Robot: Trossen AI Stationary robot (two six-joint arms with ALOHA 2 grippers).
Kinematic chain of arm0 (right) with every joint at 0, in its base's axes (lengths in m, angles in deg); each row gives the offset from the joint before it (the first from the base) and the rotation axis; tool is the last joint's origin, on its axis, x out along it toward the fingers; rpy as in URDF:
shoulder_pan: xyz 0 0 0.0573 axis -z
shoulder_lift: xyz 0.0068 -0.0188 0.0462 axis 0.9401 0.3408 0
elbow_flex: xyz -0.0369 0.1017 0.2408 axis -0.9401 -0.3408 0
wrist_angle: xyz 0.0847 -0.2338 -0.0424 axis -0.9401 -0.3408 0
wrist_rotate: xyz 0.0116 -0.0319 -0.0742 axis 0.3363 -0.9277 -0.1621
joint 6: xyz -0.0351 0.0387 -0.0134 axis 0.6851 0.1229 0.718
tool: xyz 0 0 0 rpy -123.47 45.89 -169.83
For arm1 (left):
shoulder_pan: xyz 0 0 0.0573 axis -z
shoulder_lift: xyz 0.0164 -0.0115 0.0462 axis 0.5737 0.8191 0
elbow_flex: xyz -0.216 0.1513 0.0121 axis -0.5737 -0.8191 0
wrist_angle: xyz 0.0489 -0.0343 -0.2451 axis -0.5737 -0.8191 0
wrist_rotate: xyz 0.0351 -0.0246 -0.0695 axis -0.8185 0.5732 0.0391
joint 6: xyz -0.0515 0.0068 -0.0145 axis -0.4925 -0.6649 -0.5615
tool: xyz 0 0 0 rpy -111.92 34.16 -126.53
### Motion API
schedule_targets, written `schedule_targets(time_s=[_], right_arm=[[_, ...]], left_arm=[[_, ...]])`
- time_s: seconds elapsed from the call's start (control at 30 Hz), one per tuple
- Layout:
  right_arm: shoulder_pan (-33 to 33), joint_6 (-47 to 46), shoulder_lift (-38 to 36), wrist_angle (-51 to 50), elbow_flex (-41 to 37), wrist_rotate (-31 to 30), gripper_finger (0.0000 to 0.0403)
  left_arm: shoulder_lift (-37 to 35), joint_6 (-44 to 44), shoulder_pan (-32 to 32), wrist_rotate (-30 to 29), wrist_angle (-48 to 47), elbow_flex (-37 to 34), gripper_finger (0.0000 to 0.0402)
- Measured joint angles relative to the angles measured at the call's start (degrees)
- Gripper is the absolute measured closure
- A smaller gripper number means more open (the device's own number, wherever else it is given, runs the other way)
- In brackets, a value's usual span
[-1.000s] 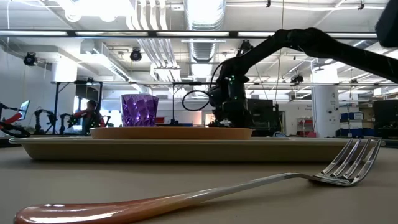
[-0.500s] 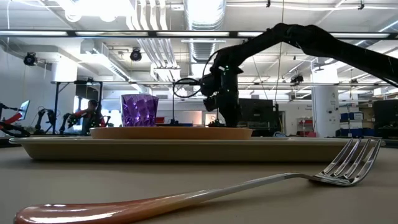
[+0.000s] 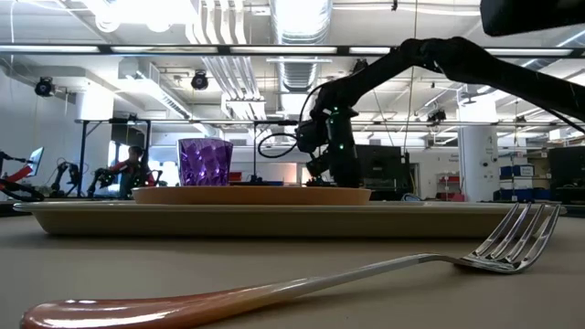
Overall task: Pick and place plate/cup/fork/spoon on tray
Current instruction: Put the orange spoon on the beige tray
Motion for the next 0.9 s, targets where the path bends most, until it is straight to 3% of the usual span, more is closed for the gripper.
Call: schedule_targets(time_s=[0.33, 0.43, 0.57, 0.9], right_arm=[[0.02, 0.41, -0.59, 4.95, -4.09, 1.15, 0.0295], [0.02, -0.33, -0.68, 6.09, -5.53, 1.00, 0.0318], [0.09, -1.66, -0.63, 6.87, -6.59, 0.76, 0.0383], [-0.13, -8.30, -0.70, 5.49, -3.94, 1.98, 0.0394]], left_arm=[[0.33, 0.00, -0.04, 0.00, -0.09, 0.00, 0.0282], [0.39, 0.00, -0.04, 0.00, -0.07, 0.00, 0.0282], [0.39, -0.02, -0.04, 0.00, -0.05, 0.00, 0.0282], [0.31, -0.08, -0.02, 0.00, -0.04, 0.00, 0.0282]])
